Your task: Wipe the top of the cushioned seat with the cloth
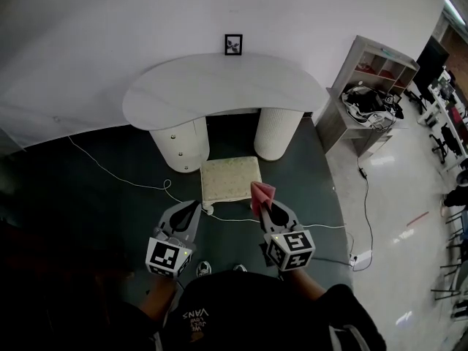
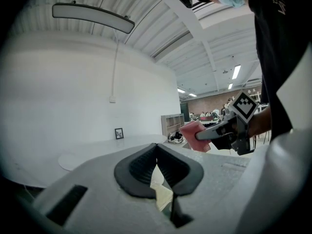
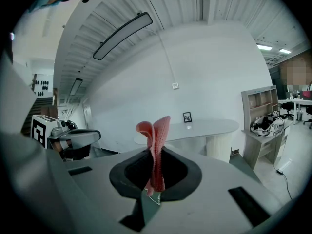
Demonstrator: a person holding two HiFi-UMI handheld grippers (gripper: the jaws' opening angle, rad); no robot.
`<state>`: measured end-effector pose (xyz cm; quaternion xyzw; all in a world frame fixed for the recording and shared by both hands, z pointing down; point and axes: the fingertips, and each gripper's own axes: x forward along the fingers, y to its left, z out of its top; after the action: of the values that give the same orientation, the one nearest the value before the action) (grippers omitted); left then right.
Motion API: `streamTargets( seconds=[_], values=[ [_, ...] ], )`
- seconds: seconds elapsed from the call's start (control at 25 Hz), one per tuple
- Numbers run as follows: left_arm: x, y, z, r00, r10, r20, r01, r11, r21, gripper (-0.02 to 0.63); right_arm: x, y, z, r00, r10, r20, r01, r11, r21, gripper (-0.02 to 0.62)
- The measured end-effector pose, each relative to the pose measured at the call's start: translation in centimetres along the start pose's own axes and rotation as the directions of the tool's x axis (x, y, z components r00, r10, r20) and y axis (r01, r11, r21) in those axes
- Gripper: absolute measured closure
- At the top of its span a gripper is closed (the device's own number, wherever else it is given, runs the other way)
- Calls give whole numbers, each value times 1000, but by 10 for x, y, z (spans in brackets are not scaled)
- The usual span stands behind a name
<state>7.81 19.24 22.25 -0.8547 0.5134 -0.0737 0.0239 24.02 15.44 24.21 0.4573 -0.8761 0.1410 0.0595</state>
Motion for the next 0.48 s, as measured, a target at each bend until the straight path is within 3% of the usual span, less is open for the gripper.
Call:
streamTargets(
  seconds=[0.48],
  values=[
    [-5,-26,-1,999,45,-22,-46,999,-13,589,-17,-15,-9,999,44,-22,-44,999,-6,571]
  ],
)
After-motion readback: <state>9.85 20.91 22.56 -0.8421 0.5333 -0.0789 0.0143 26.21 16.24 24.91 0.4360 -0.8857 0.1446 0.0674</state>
